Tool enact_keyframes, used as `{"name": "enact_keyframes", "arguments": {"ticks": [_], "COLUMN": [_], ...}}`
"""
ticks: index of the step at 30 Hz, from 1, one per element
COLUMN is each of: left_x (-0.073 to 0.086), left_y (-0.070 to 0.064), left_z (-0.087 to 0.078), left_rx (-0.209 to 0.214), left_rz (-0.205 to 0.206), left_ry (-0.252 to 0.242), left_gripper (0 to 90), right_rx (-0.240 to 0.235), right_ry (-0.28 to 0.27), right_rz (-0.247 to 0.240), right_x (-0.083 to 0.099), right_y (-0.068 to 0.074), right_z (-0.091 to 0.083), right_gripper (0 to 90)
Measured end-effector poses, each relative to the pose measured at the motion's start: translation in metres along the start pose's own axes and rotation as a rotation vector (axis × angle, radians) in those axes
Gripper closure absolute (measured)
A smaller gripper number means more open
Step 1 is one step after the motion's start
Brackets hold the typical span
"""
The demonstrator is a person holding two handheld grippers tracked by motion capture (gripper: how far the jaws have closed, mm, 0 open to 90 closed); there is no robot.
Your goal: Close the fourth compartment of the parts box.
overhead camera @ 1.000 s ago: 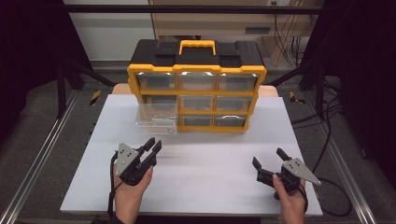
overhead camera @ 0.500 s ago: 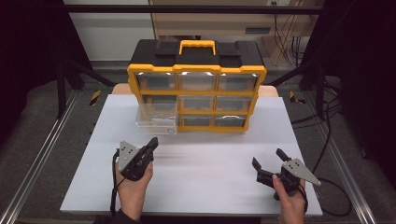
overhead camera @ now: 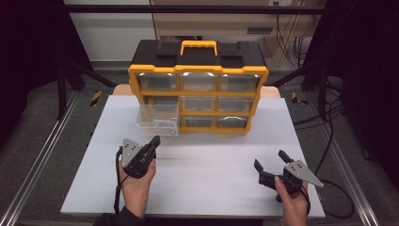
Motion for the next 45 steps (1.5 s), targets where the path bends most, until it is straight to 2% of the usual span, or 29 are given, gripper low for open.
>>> {"name": "enact_keyframes", "arguments": {"ticks": [18, 33, 45], "left_x": [-0.004, -0.007, -0.009], "left_y": [0.003, 0.009, 0.007], "left_z": [0.008, 0.016, 0.020], "left_rx": [-0.008, -0.023, -0.019], "left_rz": [0.010, -0.003, 0.015], "left_ry": [-0.002, 0.000, 0.007], "left_gripper": [90.0, 90.0, 90.0], "right_rx": [0.003, 0.002, -0.001], "right_ry": [0.010, 0.012, 0.011], "right_rz": [0.003, 0.010, 0.019], "right_x": [0.000, 0.000, 0.000], "right_y": [0.001, 0.000, 0.000], "right_z": [0.000, 0.000, 0.000], "right_gripper": [2.7, 2.6, 2.3]}}
Point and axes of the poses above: each handheld gripper's, and its own axes: z roughly forward along the jaws, x roughly out of its underside, y roughly to its left, the point moved 3 cm from there along z, roughly forward along the jaws, and after that the axes turned 10 degrees about -y, right-handed, at the moved point
